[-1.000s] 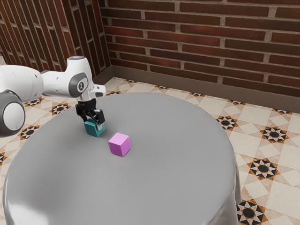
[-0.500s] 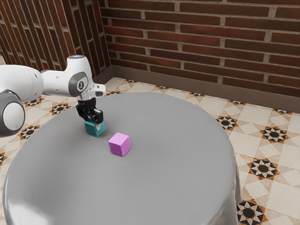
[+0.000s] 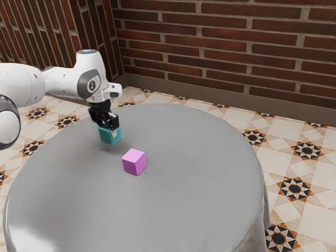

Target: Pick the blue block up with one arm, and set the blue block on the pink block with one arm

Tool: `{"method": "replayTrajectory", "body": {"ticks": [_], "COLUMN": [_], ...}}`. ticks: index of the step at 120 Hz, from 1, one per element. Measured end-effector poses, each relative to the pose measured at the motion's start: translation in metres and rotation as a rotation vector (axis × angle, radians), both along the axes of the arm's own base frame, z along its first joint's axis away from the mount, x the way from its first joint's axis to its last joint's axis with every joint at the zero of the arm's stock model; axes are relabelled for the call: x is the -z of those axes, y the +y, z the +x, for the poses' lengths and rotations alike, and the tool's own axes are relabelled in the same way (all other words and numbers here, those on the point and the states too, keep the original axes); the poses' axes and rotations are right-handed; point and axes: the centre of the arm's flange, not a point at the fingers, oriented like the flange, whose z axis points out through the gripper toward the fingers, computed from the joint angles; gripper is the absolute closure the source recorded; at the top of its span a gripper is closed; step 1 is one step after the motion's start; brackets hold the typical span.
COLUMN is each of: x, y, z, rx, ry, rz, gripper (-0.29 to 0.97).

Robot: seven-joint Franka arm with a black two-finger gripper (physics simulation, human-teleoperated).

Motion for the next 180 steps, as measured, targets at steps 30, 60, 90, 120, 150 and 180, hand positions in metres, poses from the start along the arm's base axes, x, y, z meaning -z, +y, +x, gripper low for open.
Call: {"method": "replayTrajectory", "body": {"ticks": [30,60,90,120,150,180], "x": [-0.052,-0.044,-0.037,-0.031,-0.033,-0.023], "y": [-0.055,-0.091,-0.110,-0.120,-0.126,-0.126], "z": [-0.051,-0.069,-0.073,-0.075,-0.076,-0.067], "rx": [0.009,-0.002,-0.011,-0.021,-0.031,-0.040], "ry": [-0.016,-0.017,-0.022,-0.015,-0.019,-0.011], "rz": [-0.027,-0.071,-0.083,-0.083,-0.079,-0.078], "gripper": [0.39,0.39,0.40,0.40,0.40,0.40]}}
